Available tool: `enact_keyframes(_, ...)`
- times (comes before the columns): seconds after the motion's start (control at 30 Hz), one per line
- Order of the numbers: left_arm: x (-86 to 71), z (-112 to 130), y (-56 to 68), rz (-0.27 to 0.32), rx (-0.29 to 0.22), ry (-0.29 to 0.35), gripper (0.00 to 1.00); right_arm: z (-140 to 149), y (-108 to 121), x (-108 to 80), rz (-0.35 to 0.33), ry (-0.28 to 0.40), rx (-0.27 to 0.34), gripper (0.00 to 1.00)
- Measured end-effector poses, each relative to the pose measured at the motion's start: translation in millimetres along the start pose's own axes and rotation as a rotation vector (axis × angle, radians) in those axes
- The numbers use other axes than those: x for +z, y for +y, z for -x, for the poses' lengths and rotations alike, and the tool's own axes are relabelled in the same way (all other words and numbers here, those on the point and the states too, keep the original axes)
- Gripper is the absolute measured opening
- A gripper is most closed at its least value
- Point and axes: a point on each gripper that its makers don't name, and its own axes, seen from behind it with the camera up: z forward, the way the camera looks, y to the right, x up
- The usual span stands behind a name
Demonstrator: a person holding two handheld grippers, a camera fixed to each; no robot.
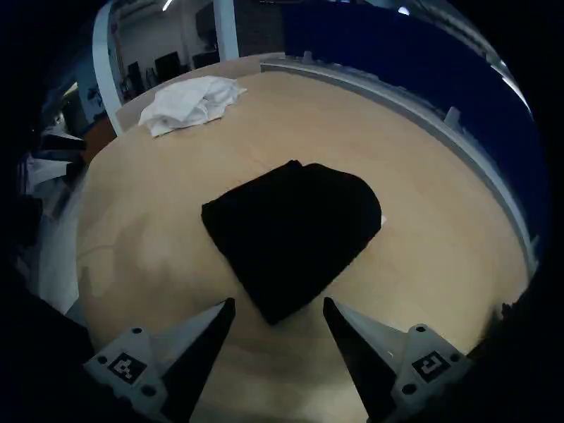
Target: Fold towel
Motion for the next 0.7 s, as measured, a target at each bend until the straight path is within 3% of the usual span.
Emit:
enact_keyframes(0.17,0.9,-1,0.7,0.001,0.002,-0.001,0.95,6,-1,2.3,-0.002,-0.009,0.013,0.92)
enact_keyframes(0.5,0.5,-3,-0.2,-0.001,-0.003,0.001,0.95,14,-2,7.5,-0.006,-0.035,0.046,0.53)
enact_keyframes(0.7,2.4,-2,-0.2,-0.001,-0.002,0.0,0.95,11,0,10.9,0.0,-0.029,0.06,0.45)
